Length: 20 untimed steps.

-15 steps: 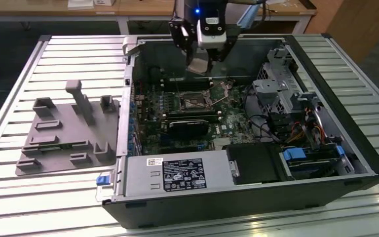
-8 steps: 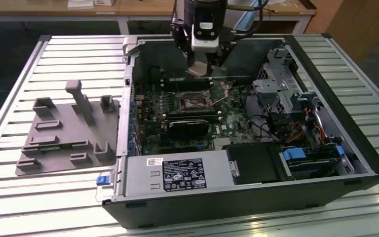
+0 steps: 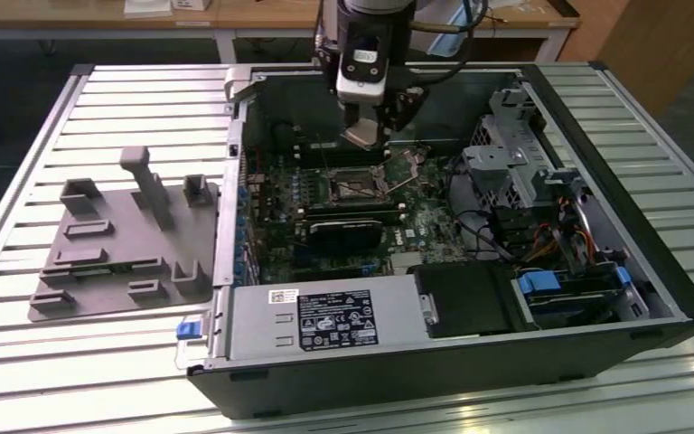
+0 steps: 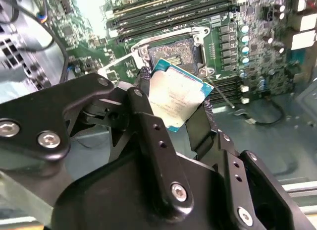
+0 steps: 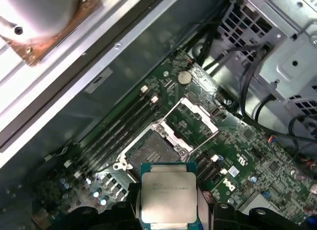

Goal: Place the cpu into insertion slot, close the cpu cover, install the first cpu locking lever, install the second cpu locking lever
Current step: 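Place the cpu into insertion slot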

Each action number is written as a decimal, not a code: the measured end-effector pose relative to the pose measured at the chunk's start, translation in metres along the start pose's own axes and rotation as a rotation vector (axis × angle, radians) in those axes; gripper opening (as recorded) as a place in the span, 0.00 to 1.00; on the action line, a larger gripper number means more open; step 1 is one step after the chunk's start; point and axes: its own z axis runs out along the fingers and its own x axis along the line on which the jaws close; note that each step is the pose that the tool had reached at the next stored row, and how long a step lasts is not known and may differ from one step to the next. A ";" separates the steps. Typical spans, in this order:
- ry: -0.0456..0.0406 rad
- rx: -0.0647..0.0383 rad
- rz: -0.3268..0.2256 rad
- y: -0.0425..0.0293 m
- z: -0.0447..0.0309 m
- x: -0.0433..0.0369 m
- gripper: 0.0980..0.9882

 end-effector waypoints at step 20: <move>-0.0314 -0.006 0.363 -0.0020 0.0231 -0.0004 0.49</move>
